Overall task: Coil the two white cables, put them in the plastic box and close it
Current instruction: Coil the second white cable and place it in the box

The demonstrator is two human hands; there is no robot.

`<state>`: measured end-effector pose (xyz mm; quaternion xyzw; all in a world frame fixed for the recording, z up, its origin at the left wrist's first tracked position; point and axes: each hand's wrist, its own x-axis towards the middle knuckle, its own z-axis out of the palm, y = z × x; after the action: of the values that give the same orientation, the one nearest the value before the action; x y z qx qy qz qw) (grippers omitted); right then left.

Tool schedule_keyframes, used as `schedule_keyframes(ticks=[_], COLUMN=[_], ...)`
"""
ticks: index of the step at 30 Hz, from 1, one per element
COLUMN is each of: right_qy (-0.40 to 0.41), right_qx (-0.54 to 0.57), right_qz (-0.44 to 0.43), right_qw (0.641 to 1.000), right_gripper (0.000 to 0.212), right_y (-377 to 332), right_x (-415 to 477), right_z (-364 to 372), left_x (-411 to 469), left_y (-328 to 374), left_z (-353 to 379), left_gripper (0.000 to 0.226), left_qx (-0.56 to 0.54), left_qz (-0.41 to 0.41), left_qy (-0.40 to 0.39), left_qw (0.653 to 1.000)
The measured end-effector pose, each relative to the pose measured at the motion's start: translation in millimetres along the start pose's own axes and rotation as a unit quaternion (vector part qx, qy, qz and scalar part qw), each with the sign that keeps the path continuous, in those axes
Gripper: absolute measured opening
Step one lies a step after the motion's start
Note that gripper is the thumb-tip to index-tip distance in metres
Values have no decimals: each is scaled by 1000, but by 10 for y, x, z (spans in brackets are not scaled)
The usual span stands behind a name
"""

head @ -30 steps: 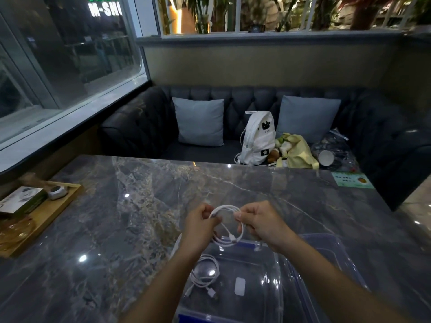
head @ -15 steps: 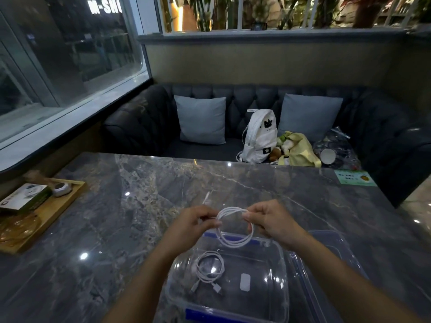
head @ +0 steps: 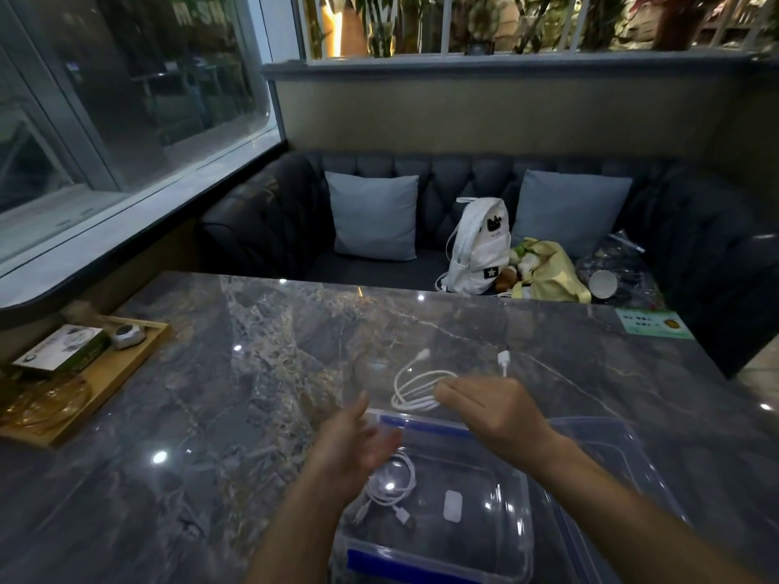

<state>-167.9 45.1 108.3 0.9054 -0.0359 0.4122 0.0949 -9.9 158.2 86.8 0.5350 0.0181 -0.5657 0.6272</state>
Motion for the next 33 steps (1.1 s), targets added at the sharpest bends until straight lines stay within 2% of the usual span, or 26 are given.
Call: schedule_keyframes(ticks=[1,2,4,7,9,11,13,17,22,25,27,29,33], right_qy=[2,2,0,2,12,22,24,0,-55,-79,-65,-50,-42], right_qx=[0,4,18,28,21,-3,-21,-40,-3,104,177,198,223], right_qz=[-16,-34,-66,-81,-69,-42,-6,47,150,247,310,373,510], right_qw=[1000,999,998,996,997,999,999,998,987,960,932,905,829], right_gripper=[29,22,8,6,6,7,10,15,16,27,27,22,21], right_y=[-21,-45,-90,-114,-96,-85,-97,-131,-228,-311,-369,-423,-432], right_x=[2,4,15,17,-8,-43,-69,-93,-89,-53,-9,36,143], right_z=[13,36,88,143,158,168,174,177,197,175,145,147,154], left_x=[-36,-54,-59,-43,-17,-4,11,29,71,69,65,56,30], left_y=[10,25,50,117,156,192,187,118,30,-1,-17,-47,-131], left_z=[-9,-18,23,161,197,199,191,269,410,475,511,539,569], left_gripper=[55,69,72,52,41,40,41,41,41,41,40,39,37], left_qx=[-8,7,50,38,-58,-178,-230,-210,-176,-146,-123,-100,-38], left_qz=[-76,-113,-107,-62,-71,-93,-82,-3,121,179,215,244,288], left_qy=[-54,-111,-186,-131,-85,-75,-79,-58,43,93,111,112,114], left_qw=[996,987,975,989,992,977,966,976,976,969,962,958,950])
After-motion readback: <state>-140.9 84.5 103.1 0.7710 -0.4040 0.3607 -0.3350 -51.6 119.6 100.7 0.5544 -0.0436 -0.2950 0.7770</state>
